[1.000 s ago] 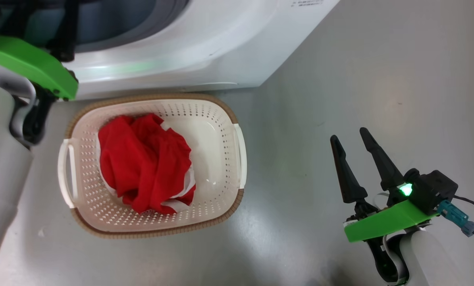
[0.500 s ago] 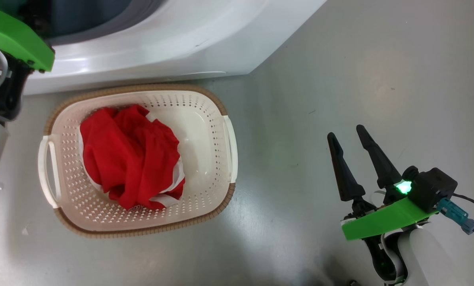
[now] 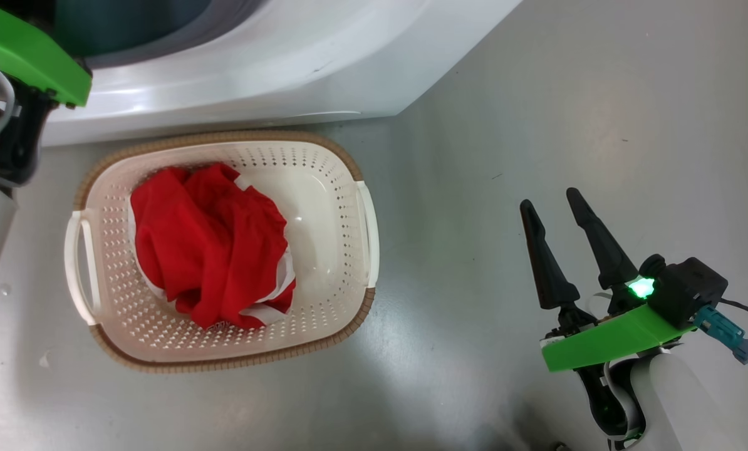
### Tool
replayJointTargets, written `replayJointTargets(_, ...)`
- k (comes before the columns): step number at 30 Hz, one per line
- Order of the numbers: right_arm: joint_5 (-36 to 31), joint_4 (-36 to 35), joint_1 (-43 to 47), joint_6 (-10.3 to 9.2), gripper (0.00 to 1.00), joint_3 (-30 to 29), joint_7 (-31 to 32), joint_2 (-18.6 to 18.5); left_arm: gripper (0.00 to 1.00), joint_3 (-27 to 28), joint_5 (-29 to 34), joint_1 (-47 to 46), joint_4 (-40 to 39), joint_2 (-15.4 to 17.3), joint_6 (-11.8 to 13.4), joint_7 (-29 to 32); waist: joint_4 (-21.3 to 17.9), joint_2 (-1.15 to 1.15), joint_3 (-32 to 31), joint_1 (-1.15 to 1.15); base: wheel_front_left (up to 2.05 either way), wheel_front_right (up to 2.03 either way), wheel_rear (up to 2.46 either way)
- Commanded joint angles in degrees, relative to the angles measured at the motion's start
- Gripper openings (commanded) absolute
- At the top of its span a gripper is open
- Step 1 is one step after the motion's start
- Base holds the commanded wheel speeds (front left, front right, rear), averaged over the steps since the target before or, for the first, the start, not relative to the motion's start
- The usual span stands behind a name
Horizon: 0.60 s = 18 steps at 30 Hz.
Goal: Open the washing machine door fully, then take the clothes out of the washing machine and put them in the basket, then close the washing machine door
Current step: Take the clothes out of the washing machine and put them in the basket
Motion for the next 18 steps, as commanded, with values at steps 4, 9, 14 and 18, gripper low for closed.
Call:
replayJointTargets(4,-0.48,-1.04,0.27,0.36,1.0,1.02,-0.36,-0.14,0.0,2.87,1.6,1.29,-1.81,1.84,-0.32,-0.27,0.36,0.0,-0.26,0.0,0.0,0.0,0.0)
replayJointTargets(9,-0.64,-0.93,0.15,0.36,1.0,0.93,-0.36,-0.14,0.0,4.55,2.7,2.62,-2.84,0.87,-0.32,-0.28,0.84,0.0,-0.74,0.0,0.0,0.0,0.0)
replayJointTargets(14,-0.81,-0.63,0.12,0.36,1.0,0.72,-0.36,-0.14,0.0,7.75,4.27,4.89,-4.98,-0.26,-0.32,-0.28,1.62,0.0,-1.48,0.0,0.0,0.0,0.0)
replayJointTargets(18,-1.08,-0.41,0.22,0.36,1.0,0.32,-0.36,-0.14,0.0,11.5,6.04,7.74,-7.58,-1.51,-0.32,-0.28,2.53,0.0,-2.22,0.0,0.0,0.0,0.0)
